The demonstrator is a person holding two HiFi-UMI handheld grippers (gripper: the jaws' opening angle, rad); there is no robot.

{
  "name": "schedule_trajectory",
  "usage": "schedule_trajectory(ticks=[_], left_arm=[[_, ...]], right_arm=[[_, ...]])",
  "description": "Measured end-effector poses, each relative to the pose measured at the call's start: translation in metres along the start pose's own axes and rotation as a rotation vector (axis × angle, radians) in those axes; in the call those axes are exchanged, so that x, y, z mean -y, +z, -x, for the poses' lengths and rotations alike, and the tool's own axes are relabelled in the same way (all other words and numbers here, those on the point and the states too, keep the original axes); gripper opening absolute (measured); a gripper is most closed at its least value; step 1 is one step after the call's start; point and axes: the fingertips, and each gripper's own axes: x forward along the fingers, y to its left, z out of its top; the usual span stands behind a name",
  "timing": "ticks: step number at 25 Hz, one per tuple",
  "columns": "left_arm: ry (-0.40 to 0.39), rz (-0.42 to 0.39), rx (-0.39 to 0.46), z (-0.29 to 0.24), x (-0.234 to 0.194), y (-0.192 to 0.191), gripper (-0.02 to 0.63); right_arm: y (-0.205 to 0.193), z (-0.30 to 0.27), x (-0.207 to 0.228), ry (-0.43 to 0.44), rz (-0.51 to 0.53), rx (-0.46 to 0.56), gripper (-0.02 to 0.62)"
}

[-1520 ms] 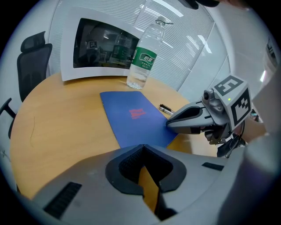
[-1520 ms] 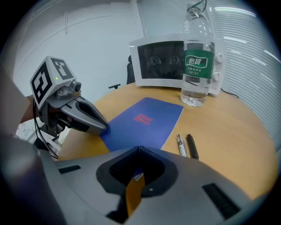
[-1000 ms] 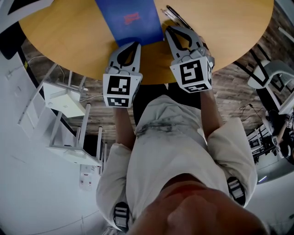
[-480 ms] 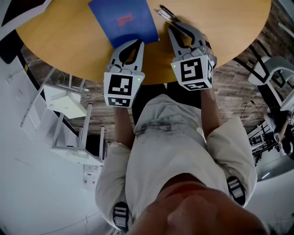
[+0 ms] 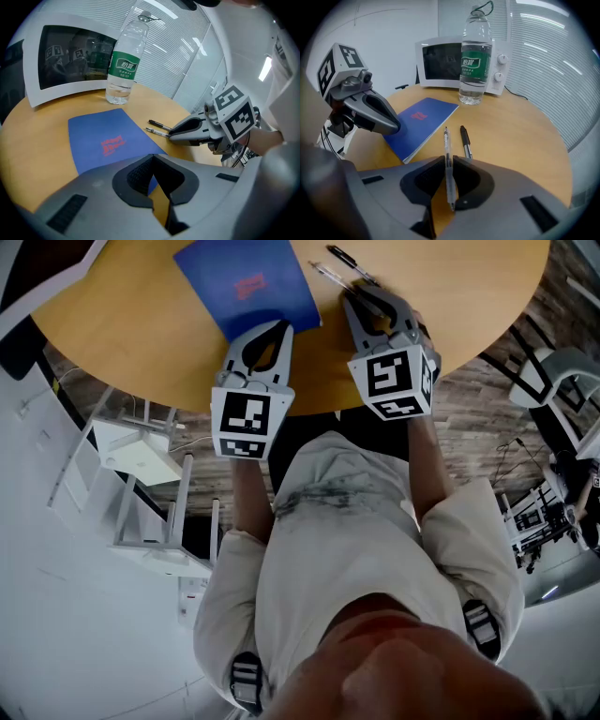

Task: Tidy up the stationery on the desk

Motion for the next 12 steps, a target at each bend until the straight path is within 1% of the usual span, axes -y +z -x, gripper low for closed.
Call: schedule_trajectory(ticks=[5,12], left_arm=[[-0.013,-0.011,-0.002,-0.001,-0.003,0.002,0.008],[-0.037,-0.027,-0.01,-0.001,-0.004,0.005,0.008]], right_arm=[[0.002,-0.001,-0.001,0.003,-0.047,0.002,0.098],[0.017,-0.006,0.001,-0.017,-0.148,0.039,0.098]])
